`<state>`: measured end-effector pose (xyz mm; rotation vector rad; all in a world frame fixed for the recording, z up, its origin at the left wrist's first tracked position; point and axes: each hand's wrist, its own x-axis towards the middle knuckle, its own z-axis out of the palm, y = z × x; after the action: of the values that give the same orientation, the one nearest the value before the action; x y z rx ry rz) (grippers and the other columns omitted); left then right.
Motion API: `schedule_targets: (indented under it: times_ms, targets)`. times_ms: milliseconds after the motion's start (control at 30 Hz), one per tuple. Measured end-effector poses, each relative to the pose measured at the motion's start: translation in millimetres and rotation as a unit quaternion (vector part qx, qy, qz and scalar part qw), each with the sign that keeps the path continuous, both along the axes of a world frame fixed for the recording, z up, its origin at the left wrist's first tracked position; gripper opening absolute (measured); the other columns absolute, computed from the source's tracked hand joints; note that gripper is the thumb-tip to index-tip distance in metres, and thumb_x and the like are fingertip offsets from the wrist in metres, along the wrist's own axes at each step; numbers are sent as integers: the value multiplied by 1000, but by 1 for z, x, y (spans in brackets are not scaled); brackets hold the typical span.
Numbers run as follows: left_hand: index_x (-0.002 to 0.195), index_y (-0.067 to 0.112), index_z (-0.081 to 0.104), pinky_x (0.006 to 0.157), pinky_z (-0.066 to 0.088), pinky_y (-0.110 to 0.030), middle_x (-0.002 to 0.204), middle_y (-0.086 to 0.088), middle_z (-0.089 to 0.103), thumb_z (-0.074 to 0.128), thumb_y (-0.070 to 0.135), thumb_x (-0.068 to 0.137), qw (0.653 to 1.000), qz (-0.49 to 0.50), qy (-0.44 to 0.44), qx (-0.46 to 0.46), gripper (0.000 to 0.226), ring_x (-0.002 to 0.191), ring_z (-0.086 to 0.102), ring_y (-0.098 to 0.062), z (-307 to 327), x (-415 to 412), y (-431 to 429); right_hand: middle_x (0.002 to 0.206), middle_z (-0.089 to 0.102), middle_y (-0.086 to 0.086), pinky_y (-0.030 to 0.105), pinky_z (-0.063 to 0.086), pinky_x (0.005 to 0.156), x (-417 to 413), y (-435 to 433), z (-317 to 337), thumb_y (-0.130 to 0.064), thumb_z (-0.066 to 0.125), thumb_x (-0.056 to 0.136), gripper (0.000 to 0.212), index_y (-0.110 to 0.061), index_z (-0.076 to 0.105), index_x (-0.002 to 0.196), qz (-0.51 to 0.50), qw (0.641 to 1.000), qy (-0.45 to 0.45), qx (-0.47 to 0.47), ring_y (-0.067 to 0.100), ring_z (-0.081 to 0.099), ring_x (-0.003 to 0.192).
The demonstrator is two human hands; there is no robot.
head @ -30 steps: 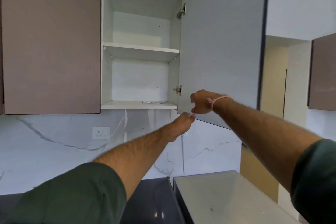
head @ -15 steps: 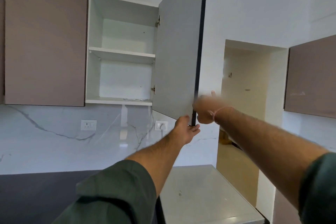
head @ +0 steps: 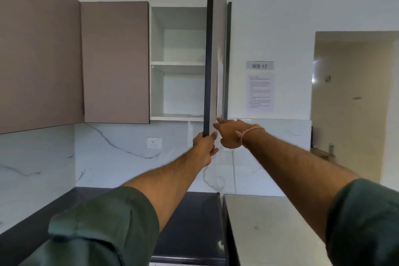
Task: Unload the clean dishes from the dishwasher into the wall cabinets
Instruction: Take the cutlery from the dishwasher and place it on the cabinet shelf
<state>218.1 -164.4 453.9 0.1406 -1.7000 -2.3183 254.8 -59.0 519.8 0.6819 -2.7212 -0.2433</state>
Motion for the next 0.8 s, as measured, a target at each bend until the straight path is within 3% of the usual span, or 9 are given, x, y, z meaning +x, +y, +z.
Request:
schedule_targets:
  times_ms: [67,133,233,400,467,600,800]
  targets:
    - [125,11,60,66,57,-30,92,-10,62,60,24,98,999,42,0,-23,30,79,58,-20,-2,-8,-29,160,23,7,47,31,115,-7,-24,-2,-19,56,96,62,-16,28,152,23,1000,6,-7,35,34,141]
    - [120,10,62,73,60,-33,88,-11,63,58,27,98,996,71,3,-55,28,73,59,-19,-4,-18,-56,159,26,7,45,35,113,-19,-47,-4,-21,58,96,63,-16,29,152,38,999,9,-12,35,37,139]
    - [121,9,60,86,59,-39,93,-12,67,55,31,99,991,111,13,-74,31,79,65,-22,-7,-34,-97,159,25,7,45,36,111,-41,-79,-9,-21,58,95,65,-15,27,152,48,999,8,-15,36,38,138]
    - [122,7,58,80,59,-35,103,-11,68,51,35,101,983,165,15,-80,36,90,70,-26,-13,-74,-173,162,17,8,46,36,113,-94,-139,-21,-20,58,94,71,-16,20,154,68,998,1,-12,37,34,140]
    - [126,6,56,84,57,-35,110,-10,67,50,36,101,982,173,13,-77,39,96,69,-26,-14,-96,-204,161,18,8,46,36,113,-119,-167,-27,-18,59,93,72,-17,21,154,79,997,1,-15,37,35,139]
    - [130,4,54,93,55,-39,113,-9,65,50,31,102,988,151,30,-26,39,101,68,-27,-15,-142,-256,163,7,7,50,24,117,-175,-221,-37,-16,61,91,78,-20,18,155,90,995,25,-16,35,21,146]
    - [126,4,53,93,55,-39,116,-16,66,52,29,101,991,119,54,36,35,102,68,-29,-19,-212,-316,163,-12,4,57,10,118,-255,-285,-62,-17,58,88,87,-24,4,156,84,994,49,-50,35,2,149]
